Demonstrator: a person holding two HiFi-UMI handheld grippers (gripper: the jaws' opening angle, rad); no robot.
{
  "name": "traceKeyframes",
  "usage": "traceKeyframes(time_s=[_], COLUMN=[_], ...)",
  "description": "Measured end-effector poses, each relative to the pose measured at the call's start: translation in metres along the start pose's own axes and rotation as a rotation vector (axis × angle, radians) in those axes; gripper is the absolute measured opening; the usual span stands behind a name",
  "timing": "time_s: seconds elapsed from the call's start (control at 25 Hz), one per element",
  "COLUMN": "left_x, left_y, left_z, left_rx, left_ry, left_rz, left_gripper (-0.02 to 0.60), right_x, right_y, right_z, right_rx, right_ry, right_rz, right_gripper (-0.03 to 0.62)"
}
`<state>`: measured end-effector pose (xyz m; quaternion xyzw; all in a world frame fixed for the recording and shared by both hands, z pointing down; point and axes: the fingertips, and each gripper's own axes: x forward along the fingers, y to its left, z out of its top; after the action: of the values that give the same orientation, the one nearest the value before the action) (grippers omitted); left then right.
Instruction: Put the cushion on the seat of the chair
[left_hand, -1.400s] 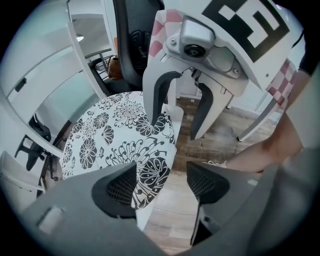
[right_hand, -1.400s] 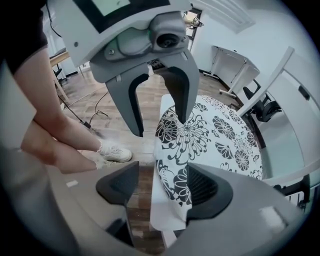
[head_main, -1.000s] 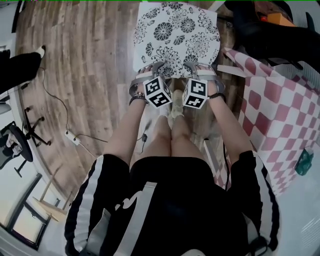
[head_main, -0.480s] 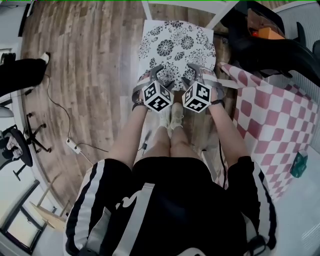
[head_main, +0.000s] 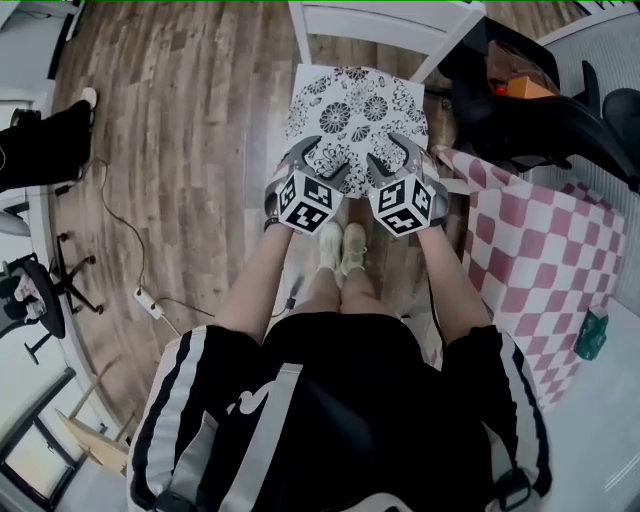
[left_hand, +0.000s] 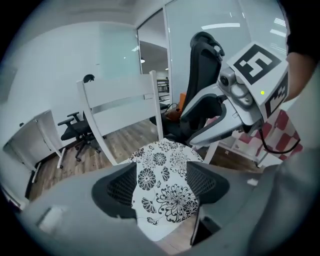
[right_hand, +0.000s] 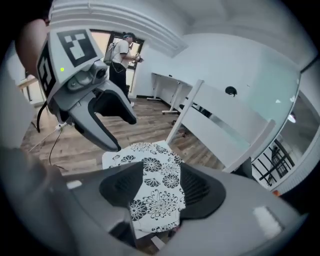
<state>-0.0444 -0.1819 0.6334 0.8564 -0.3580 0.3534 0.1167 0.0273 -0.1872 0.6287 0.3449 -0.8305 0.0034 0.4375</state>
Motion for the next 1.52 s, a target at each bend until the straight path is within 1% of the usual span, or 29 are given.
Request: traceKeyframes(time_s=[0.2,0.32,0.48,0.68,0.8,0.92,1.08,1.16,1.36,1.52], left_x=[-0.022,-0.036,-0.052,-0.078,-0.097,-0.113,-0.131,-0.14,-0.158,-0.17], left_y=[0.011,0.016,0.019,0.025,0.029,0.031,0.035,0.035,0.03,0.024], left_z=[0.028,0.046,0.068,0.1,0.124,0.143,0.166,0.174,0.186,0.198], left_rx=[-0.038,-0.053,-0.075,-0.082,-0.08,-0.084,-0.095,-0.101,-0.125,-0.114], left_ry=[-0.083,-0.132,-0.187,-0.265,-0.325,-0.371,-0.438,-0.46,-0.498,-0.539], left_rz=[0.045,0.067,0.077,0.105,0.129,0.15,0.177,0.187,0.18,0.173], left_gripper=[0.313,0.313,0.311,0.311,0.311,0.311,0.31,0.308,0.301,0.293], right_x=[-0.029,-0.044,-0.063,-0.094,-0.111,-0.124,-0.143,-0.154,-0.177,-0.189], right_y=[-0.02,-0.03,-0.039,-0.055,-0.065,-0.072,-0.079,-0.082,-0.086,-0.086], right_z=[0.027,0.046,0.072,0.105,0.125,0.135,0.151,0.158,0.173,0.182], right_rx=[0.113,0.142,0.187,0.238,0.238,0.251,0.272,0.276,0.297,0.295], right_ry=[-0.093,-0.146,-0.214,-0.319,-0.38,-0.415,-0.482,-0.516,-0.583,-0.61], right_rz=[-0.061,-0.089,-0.11,-0.144,-0.169,-0.185,-0.205,-0.216,-0.228,-0.231], right_gripper=[0.204,0.196,0.181,0.141,0.129,0.115,0.065,0.051,0.014,0.002])
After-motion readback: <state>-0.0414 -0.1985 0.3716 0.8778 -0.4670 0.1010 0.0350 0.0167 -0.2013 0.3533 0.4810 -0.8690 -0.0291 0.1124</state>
